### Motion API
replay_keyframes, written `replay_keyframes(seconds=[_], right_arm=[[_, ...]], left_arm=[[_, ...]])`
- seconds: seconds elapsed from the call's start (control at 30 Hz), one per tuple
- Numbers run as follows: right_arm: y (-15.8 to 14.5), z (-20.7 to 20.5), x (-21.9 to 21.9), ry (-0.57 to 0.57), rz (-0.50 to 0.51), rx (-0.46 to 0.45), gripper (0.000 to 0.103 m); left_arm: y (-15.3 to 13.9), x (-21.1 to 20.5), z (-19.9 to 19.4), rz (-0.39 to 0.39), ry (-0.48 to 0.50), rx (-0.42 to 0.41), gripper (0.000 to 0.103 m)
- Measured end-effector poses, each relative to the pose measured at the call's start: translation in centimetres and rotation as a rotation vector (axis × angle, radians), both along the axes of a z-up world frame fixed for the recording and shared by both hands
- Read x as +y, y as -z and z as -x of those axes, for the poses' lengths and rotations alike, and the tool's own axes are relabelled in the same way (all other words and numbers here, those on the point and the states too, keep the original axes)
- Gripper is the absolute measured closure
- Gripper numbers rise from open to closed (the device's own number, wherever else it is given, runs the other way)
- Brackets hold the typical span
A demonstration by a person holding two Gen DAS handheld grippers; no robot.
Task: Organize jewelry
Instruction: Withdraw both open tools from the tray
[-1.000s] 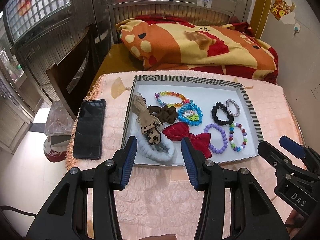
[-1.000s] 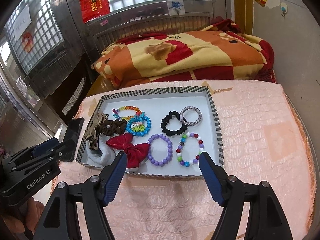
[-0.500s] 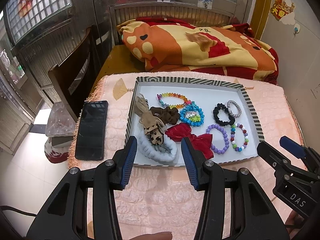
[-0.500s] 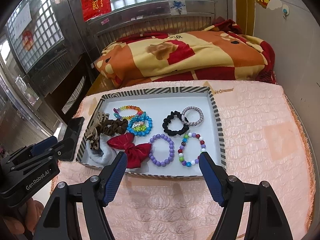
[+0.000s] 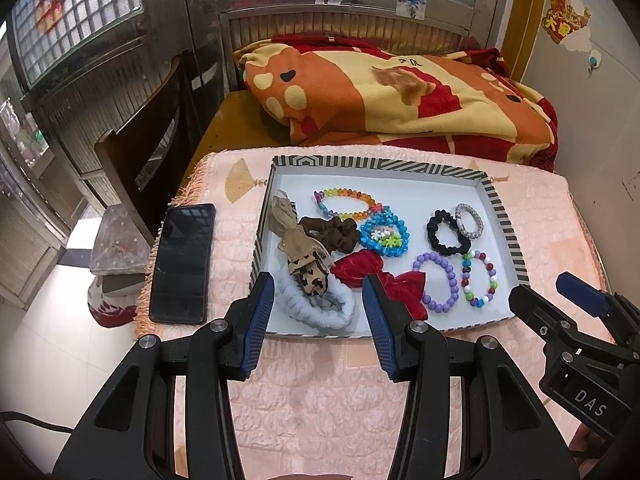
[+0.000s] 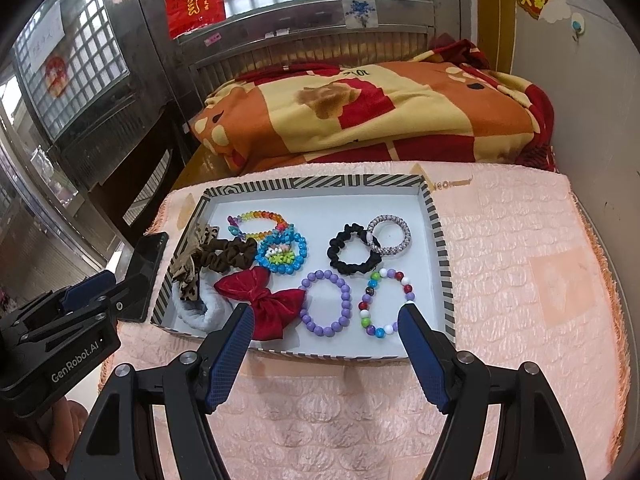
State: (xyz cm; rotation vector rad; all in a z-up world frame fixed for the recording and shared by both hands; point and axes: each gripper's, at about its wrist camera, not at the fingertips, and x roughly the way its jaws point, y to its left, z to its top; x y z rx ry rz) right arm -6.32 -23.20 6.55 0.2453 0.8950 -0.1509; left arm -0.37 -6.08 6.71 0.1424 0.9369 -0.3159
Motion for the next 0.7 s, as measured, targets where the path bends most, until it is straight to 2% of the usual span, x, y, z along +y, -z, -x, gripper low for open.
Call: replay_keyframes(seconds=[0.7], right_arm=[[0.8,0.0,-1.2,-0.005,-0.005,0.015,0.031]], left_arm=[[0.7,-1.0,0.2,-0.009,0.026,-0.002,0.058]])
